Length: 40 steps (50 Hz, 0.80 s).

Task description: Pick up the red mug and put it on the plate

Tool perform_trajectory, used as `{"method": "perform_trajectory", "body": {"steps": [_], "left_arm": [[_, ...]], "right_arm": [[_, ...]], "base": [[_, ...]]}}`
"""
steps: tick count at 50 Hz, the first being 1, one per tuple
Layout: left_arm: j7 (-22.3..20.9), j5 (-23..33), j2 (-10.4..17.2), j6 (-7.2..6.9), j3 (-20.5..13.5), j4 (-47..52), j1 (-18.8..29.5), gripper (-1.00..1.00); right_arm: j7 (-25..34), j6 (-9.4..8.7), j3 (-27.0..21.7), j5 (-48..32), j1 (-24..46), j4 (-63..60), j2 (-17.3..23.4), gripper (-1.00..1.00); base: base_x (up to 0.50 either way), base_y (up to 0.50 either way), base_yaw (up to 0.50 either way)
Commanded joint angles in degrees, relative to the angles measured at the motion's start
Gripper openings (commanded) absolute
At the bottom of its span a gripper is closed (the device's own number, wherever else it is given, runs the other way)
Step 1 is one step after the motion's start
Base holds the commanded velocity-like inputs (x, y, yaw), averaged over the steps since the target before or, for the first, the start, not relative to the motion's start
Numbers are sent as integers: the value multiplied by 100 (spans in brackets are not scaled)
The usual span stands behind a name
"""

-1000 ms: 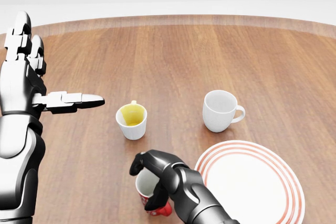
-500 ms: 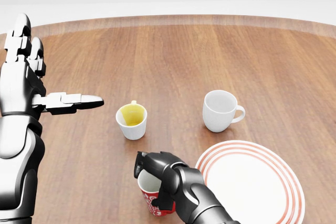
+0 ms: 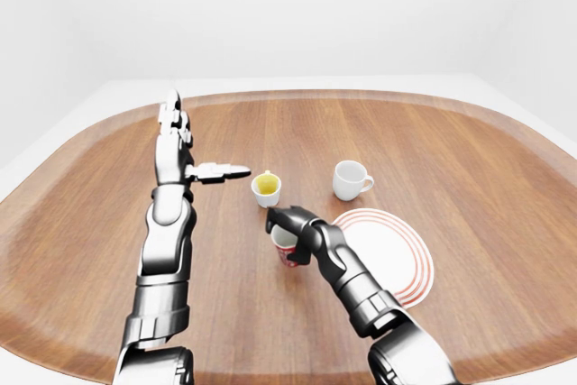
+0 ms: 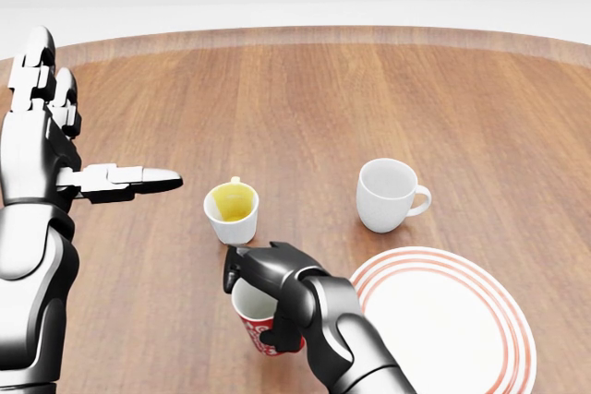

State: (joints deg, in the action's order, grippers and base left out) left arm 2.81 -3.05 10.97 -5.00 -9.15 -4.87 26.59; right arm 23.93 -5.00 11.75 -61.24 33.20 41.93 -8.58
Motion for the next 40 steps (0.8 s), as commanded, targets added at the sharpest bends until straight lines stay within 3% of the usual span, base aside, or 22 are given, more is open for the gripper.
{"method": "perform_trajectory", "body": {"steps": [1, 17, 40], "left_arm": [[-4, -11, 20, 0, -22, -8, -4, 100], [2, 9, -2, 0, 10, 85, 11, 100], [2, 6, 10, 0, -3, 3, 14, 100]], "right_arm": [[257, 0, 49, 146, -196, -932, 16, -100], [1144, 0, 47, -295, -398, -2239, 64, -100], [1607, 0, -196, -316, -469, -3218, 349, -100]], "base": [[0, 0, 0], [0, 0, 0], [0, 0, 0]]}}
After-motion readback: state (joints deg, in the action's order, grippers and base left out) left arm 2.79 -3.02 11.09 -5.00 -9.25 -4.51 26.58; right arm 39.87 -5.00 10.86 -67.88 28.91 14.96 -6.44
